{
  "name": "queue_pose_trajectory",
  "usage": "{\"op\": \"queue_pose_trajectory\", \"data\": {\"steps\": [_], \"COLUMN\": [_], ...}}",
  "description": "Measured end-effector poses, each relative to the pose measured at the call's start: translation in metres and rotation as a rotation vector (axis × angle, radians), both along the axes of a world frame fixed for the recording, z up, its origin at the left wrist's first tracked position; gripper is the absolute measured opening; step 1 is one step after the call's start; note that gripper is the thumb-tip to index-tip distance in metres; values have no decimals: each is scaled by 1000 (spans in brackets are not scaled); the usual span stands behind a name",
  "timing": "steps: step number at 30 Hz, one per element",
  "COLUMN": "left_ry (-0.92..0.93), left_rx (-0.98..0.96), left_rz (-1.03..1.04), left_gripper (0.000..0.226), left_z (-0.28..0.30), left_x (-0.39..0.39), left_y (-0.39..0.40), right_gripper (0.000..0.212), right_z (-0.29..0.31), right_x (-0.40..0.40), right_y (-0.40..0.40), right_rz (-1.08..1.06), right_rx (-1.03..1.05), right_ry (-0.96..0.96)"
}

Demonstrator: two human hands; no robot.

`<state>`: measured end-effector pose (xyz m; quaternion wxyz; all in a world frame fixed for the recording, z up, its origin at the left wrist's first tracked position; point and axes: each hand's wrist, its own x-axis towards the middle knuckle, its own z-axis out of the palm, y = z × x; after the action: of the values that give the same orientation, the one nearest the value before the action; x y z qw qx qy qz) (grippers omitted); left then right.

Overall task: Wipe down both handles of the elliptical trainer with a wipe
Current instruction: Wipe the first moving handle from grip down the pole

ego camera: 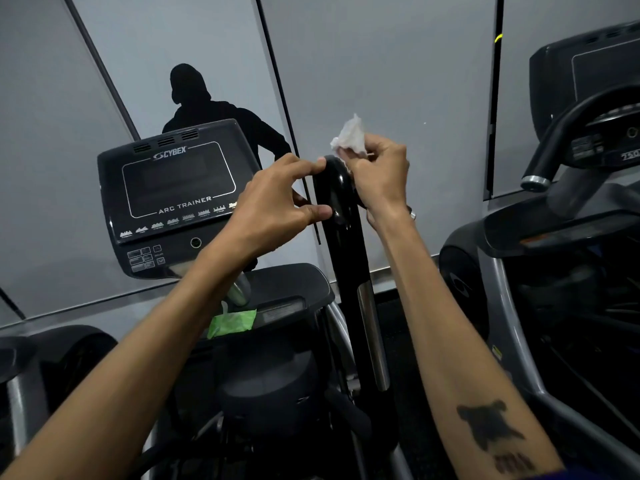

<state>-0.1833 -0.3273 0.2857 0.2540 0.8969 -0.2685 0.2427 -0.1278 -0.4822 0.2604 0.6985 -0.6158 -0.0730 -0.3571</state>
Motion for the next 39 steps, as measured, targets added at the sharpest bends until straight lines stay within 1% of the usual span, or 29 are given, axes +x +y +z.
{"op": "queue_pose_trajectory", "data": {"steps": [2,4,5,7,9,10,11,13,14,15,16,18,20,21,23,25,26,28,30,31,33,35,37,39], "left_ry": [-5,-9,-12,-26,-58,-105,-192,-429,-520,-562,-557,-486,-441,-441,-482,-535,-551,-526,-425,-374,-343,-332,-377,-460], "left_rx": [-21,-59,-83,-111,-99,-88,-73,-21,1,21,41,95,107,86,17,-63,-102,-221,-369,-408,-381,-362,-329,-239], "left_rz": [10,3,-10,-38,-24,-9,5,7,-23,-78,-143,-246,-281,-284,-273,-237,-201,-101,-14,9,54,45,50,38], "left_gripper": [67,66,67,68,65,63,60,54,52,52,54,60,60,59,52,38,31,22,17,16,15,11,11,17], "left_z": [-1,-7,-12,-23,-30,-31,-32,-31,-32,-33,-34,-37,-38,-38,-36,-33,-32,-28,-22,-19,-16,-18,-27,-41], "left_x": [2,3,3,2,1,-1,-4,-15,-22,-27,-32,-37,-38,-38,-38,-36,-34,-30,-23,-19,-8,-1,-4,-16], "left_y": [0,-1,-1,-2,-3,-3,-3,-2,-1,-1,-2,-2,0,1,5,9,12,16,14,11,0,-17,-27,-27], "right_gripper": [22,19,21,34,40,40,41,38,30,22,18,19,24,25,22,19,18,17,19,20,21,19,18,18], "right_z": [-9,-25,-32,-47,-53,-53,-53,-50,-48,-46,-42,-34,-26,-23,-21,-22,-22,-25,-29,-32,-37,-43,-48,-51], "right_x": [-15,-32,-41,-56,-69,-74,-78,-81,-83,-86,-89,-95,-101,-104,-110,-114,-115,-110,-100,-95,-87,-82,-79,-77], "right_y": [-2,-4,-4,-3,-5,-7,-9,-13,-13,-12,-10,-4,1,3,6,6,5,1,-3,-3,4,13,17,14], "right_rz": [-66,-186,-227,-249,-232,-209,-183,-137,-94,-34,37,203,350,413,526,561,522,339,160,95,27,19,27,20], "right_rx": [-141,-278,-329,-383,-409,-407,-388,-287,-212,-140,-76,81,220,256,268,199,144,97,182,222,242,244,261,260], "right_ry": [-48,-121,-157,-209,-232,-227,-211,-157,-127,-103,-97,-99,-84,-71,-59,-58,-57,-54,-38,-28,-3,19,27,34]}}
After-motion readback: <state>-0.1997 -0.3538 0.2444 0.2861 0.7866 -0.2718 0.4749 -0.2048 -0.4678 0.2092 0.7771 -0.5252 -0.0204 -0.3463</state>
